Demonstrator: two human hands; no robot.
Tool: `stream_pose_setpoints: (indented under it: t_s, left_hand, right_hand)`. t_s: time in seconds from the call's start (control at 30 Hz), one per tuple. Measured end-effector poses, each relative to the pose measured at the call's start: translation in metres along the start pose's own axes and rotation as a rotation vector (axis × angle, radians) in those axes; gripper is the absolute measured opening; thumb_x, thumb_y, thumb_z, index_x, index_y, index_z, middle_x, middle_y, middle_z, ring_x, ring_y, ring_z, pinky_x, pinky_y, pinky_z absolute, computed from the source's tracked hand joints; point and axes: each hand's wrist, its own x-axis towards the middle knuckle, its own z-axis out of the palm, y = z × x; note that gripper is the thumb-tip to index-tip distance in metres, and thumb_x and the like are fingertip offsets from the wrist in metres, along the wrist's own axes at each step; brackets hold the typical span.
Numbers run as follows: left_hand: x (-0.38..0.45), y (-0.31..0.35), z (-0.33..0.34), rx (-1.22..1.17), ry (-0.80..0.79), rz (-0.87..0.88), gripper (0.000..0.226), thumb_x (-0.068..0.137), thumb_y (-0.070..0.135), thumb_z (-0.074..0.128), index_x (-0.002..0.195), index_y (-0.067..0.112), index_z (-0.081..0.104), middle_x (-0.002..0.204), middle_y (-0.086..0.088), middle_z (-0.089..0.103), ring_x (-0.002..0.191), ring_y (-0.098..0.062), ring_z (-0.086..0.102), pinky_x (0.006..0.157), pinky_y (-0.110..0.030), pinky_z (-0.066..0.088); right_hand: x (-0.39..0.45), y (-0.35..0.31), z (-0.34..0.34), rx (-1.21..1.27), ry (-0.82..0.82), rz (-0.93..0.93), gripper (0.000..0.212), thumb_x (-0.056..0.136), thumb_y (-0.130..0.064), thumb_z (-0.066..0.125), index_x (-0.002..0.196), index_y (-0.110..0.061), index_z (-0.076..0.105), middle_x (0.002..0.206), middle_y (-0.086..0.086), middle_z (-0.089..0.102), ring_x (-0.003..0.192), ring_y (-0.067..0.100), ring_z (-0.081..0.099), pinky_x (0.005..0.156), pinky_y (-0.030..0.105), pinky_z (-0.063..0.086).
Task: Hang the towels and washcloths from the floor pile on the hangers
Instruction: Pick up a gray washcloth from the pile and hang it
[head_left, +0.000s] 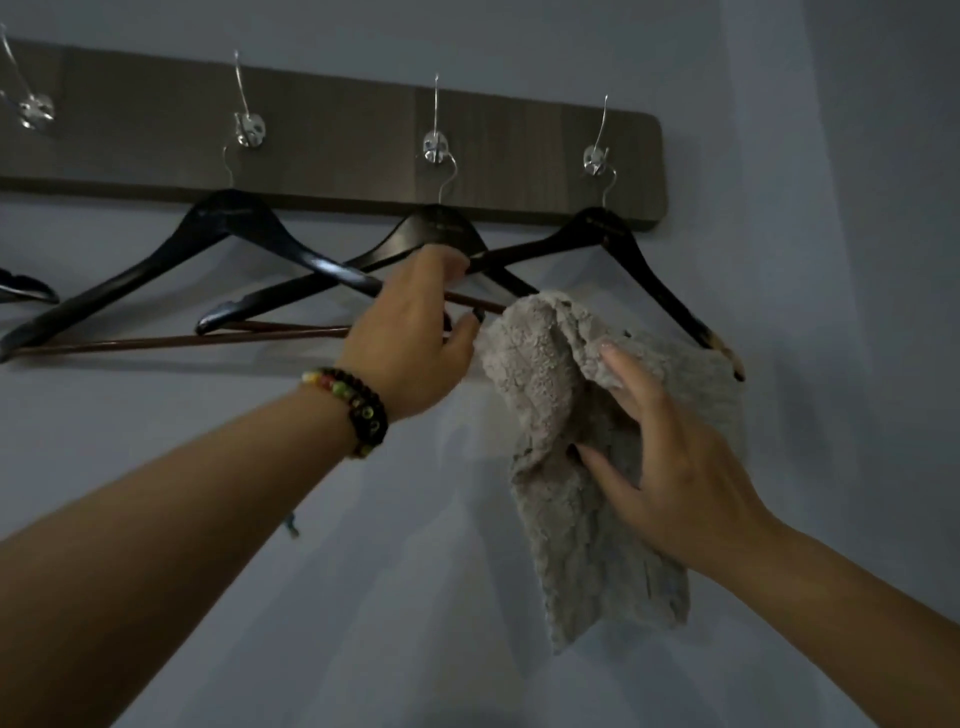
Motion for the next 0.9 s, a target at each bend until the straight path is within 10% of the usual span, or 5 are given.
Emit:
stream_pose_setpoints:
  t_s: [0.3, 0.57, 0.67, 0.8, 0.9]
  left_hand:
    - [0.072, -0.022, 0.036, 0.376, -0.001, 0.064, 0.044, 0.089, 0.027, 0.055, 0.129, 0.012, 0.041, 0.127, -0.010, 0.048, 0.110, -0.029, 0.050, 0.087, -0.045, 0.046]
    - [0.083, -0.034, 0.056, 0.405, -0.076, -0.035, 0.062, 0.096, 0.035, 0.047, 0.148, 0.020, 0.016, 0.085, 0.005, 0.062, 0.057, -0.006, 0.050, 0.046, -0.022, 0.032]
    - [0.080, -0.027, 0.057, 0.479, -0.095, 0.073, 0.046, 0.098, 0.037, 0.041, 0.140, 0.022, 0.028, 0.106, -0.001, 0.063, 0.074, -0.017, 0.058, 0.057, -0.031, 0.045]
    - [0.072, -0.009, 0.062, 0.519, -0.122, 0.119, 0.027, 0.100, 0.039, 0.035, 0.113, 0.018, 0.047, 0.074, 0.004, 0.051, 0.063, -0.017, 0.053, 0.053, -0.032, 0.041]
    - [0.072, 0.003, 0.064, 0.492, -0.168, 0.103, 0.024, 0.100, 0.037, 0.036, 0.107, 0.016, 0.046, 0.071, 0.001, 0.050, 0.059, -0.018, 0.050, 0.048, -0.030, 0.034]
  right_hand:
    - [0.040, 0.057, 0.023, 0.123, 0.095, 0.041, 0.082, 0.087, -0.013, 0.067, 0.147, -0.028, 0.013, 0.145, -0.009, 0.029, 0.132, -0.003, 0.031, 0.103, 0.003, 0.029]
    - [0.071, 0.087, 0.050, 0.326, 0.277, 0.158, 0.086, 0.087, -0.011, 0.066, 0.149, -0.024, 0.008, 0.154, 0.005, 0.029, 0.138, 0.007, 0.035, 0.104, 0.009, 0.033]
    - [0.079, 0.094, 0.064, 0.328, 0.249, 0.207, 0.090, 0.089, -0.019, 0.062, 0.151, -0.024, -0.003, 0.158, 0.005, 0.018, 0.143, 0.010, 0.026, 0.110, 0.024, 0.032]
    - [0.079, 0.105, 0.080, 0.226, 0.240, 0.180, 0.086, 0.093, -0.037, 0.046, 0.150, -0.023, -0.016, 0.158, -0.004, 0.009, 0.144, 0.012, 0.019, 0.115, 0.040, 0.028]
    - [0.074, 0.113, 0.081, 0.198, 0.253, 0.182, 0.081, 0.096, -0.037, 0.040, 0.149, -0.020, -0.018, 0.152, 0.004, 0.031, 0.130, 0.029, 0.045, 0.100, 0.052, 0.045]
